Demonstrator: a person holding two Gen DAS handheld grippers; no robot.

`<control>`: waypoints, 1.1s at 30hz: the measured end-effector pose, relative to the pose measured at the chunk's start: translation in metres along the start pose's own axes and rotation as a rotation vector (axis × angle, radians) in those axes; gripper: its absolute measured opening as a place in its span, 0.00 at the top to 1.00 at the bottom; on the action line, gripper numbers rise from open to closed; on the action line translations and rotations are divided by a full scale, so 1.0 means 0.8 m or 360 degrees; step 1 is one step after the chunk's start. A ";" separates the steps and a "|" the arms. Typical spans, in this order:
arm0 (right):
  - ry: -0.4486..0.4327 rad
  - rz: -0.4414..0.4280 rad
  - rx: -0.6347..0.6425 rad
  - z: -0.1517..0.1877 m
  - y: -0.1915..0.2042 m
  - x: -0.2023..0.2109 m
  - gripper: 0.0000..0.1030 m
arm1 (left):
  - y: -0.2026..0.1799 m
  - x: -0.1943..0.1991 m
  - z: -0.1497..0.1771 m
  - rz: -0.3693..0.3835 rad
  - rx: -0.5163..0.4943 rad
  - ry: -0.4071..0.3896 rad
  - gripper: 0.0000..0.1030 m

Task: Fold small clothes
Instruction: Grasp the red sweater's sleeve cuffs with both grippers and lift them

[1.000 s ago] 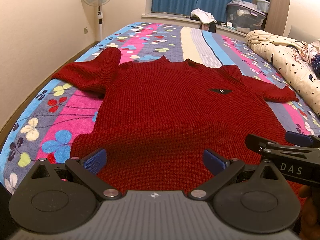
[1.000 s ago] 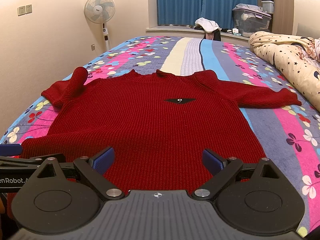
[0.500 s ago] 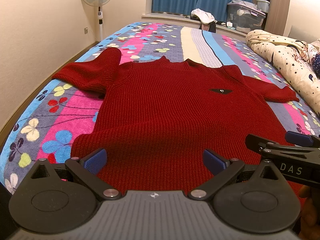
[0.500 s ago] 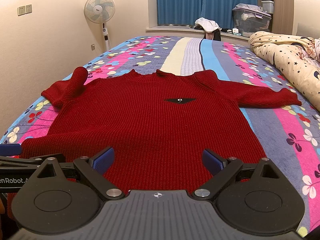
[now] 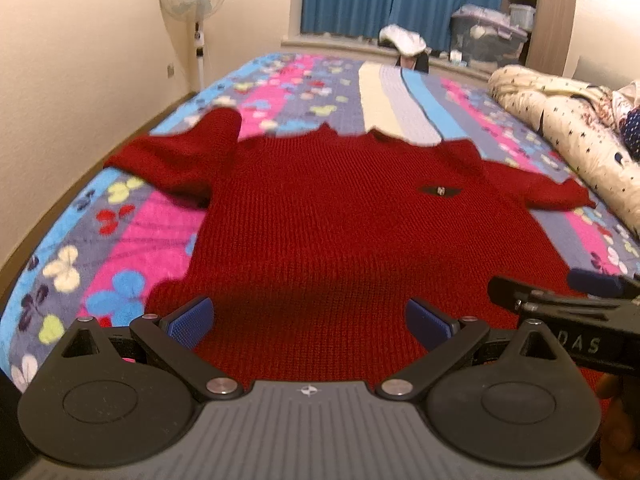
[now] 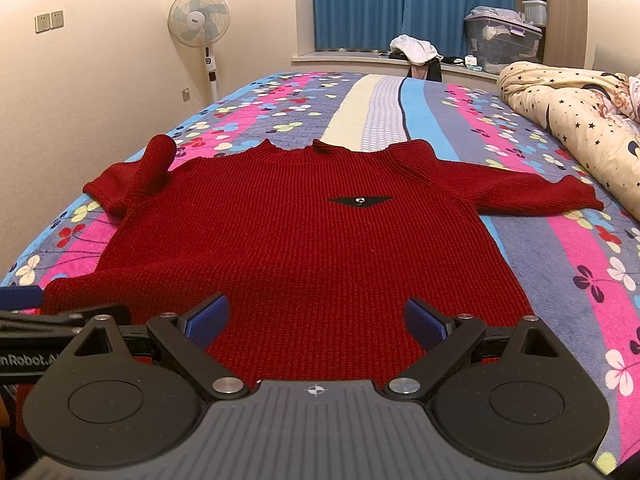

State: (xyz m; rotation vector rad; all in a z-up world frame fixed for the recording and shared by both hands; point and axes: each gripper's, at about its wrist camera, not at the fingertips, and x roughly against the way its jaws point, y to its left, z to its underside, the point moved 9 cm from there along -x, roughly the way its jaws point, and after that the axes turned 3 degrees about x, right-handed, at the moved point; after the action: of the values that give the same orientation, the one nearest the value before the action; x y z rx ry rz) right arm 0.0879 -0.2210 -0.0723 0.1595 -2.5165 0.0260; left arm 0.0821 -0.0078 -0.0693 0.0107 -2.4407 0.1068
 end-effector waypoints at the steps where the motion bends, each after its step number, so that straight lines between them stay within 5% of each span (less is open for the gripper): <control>1: -0.0011 0.0000 -0.0004 -0.001 0.000 0.001 0.08 | 0.001 0.003 -0.006 0.0004 -0.0007 -0.0032 0.06; 2: -0.0026 -0.0002 -0.0007 -0.003 0.000 0.002 0.09 | 0.004 0.005 -0.014 0.0013 -0.0021 -0.0061 0.10; 4: -0.0076 -0.0021 -0.0029 -0.008 -0.003 0.007 0.14 | 0.007 0.005 -0.034 0.0070 -0.0064 -0.0086 0.42; 7: -0.0122 -0.0060 -0.0104 -0.014 -0.011 0.010 0.22 | 0.027 -0.001 -0.083 0.0147 -0.0066 -0.0147 0.71; 9: -0.0147 -0.0088 -0.0143 -0.020 -0.016 0.012 0.30 | 0.048 -0.015 -0.124 0.0179 -0.0039 -0.0177 0.80; 17: -0.0334 -0.0126 -0.0215 -0.067 -0.048 0.024 0.50 | 0.214 -0.140 -0.255 -0.0029 0.0220 -0.0264 0.80; 20: -0.0348 -0.0163 -0.0215 -0.104 -0.063 0.012 0.59 | 0.281 -0.191 -0.255 -0.0069 0.0449 -0.0197 0.80; 25: -0.0346 -0.0186 -0.0109 -0.171 -0.083 -0.050 0.57 | 0.350 -0.266 -0.241 -0.0113 0.0638 -0.0025 0.80; 30: -0.0226 -0.0134 -0.0160 -0.161 -0.105 -0.130 0.49 | 0.390 -0.315 -0.213 -0.0162 0.0804 0.0106 0.76; 33: -0.0038 -0.0193 -0.0240 -0.144 -0.108 -0.167 0.49 | 0.402 -0.333 -0.204 -0.0206 0.0796 0.0153 0.53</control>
State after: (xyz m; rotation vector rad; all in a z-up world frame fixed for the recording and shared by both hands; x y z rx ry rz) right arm 0.2731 -0.2860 -0.0577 0.2515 -2.5159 -0.2154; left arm 0.3793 0.3202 -0.1399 0.3751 -2.2501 0.6398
